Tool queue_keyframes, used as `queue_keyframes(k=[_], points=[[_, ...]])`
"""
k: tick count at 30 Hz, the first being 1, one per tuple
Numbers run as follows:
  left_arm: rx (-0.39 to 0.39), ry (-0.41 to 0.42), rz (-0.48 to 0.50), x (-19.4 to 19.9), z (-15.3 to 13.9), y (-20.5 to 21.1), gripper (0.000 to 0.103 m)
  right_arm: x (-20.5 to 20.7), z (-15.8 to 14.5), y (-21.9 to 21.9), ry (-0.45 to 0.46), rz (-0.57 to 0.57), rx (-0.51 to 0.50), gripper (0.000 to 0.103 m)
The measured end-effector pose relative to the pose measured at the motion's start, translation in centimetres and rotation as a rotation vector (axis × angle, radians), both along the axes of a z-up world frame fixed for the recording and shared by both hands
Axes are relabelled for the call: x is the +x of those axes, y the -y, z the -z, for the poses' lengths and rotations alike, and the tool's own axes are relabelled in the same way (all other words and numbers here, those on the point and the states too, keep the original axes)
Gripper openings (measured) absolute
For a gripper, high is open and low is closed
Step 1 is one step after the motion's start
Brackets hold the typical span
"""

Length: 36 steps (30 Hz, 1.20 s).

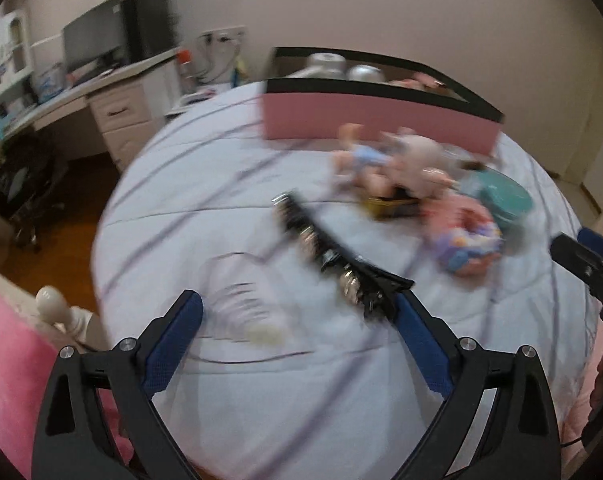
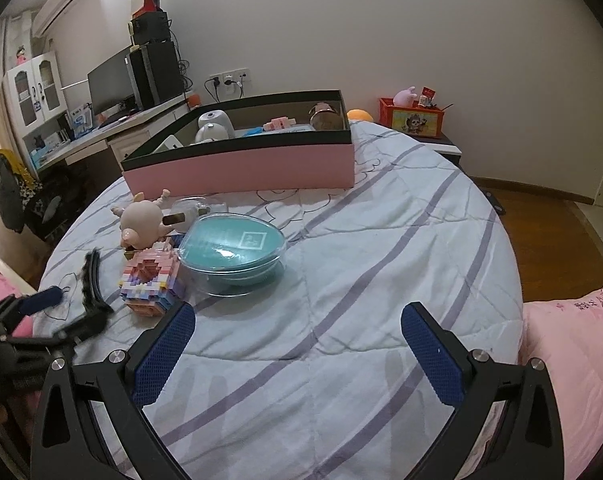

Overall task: Organize rigid objects
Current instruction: 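Grasp the black studded hair clip with the left tool while the right tool grasps the teal oval case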

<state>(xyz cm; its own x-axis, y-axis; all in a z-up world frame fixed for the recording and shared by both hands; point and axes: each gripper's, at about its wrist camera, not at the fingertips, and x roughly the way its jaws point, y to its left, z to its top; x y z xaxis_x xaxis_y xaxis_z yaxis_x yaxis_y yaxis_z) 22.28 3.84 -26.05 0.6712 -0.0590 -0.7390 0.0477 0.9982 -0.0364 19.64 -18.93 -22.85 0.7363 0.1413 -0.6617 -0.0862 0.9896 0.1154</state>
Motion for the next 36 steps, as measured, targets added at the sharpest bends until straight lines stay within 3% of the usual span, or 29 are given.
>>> queue_keyframes(k=[5,10,11,13,14,16,17,18,23,31,36], points=[[-0.129,0.025,-0.035,0.2,-0.4,-1.6,0.097,0.4,0.1,-0.6,0.001,-0.008,0.001,0.103],[-0.065,0.031,-0.04,1.9,0.0,0.7,0.092,1.0,0.1,-0.8,-0.004,-0.01,-0.007,0.103],[-0.034,0.027,-0.049,2.2,0.2,1.1,0.08,1.1,0.2,-0.8,-0.008,-0.009,-0.009,0.103],[0.051,0.043,-0.064,2.9,0.4,1.7,0.066,1.3,0.3,-0.7,-0.014,-0.003,-0.009,0.103],[0.075,0.047,-0.054,3.1,0.4,1.9,0.054,1.4,0.3,-0.7,-0.015,-0.002,-0.007,0.103],[0.086,0.045,-0.031,3.3,0.3,1.6,0.042,1.7,0.3,-0.8,-0.019,-0.007,-0.012,0.103],[0.084,0.045,-0.021,3.3,0.2,1.4,0.029,1.8,0.3,-0.9,-0.017,-0.008,-0.016,0.103],[0.084,0.044,-0.016,3.3,0.1,1.2,0.023,2.0,0.4,-1.1,-0.019,-0.01,-0.023,0.103],[0.036,0.053,0.012,3.0,-0.1,0.0,0.02,3.3,0.5,-1.8,-0.037,-0.028,-0.018,0.103],[0.026,0.054,0.028,3.0,-0.2,0.1,0.02,5.9,0.8,-3.2,-0.078,-0.014,-0.005,0.103],[0.027,0.063,0.031,3.1,-0.2,0.4,0.02,7.0,1.8,-2.1,-0.132,-0.005,0.074,0.103]])
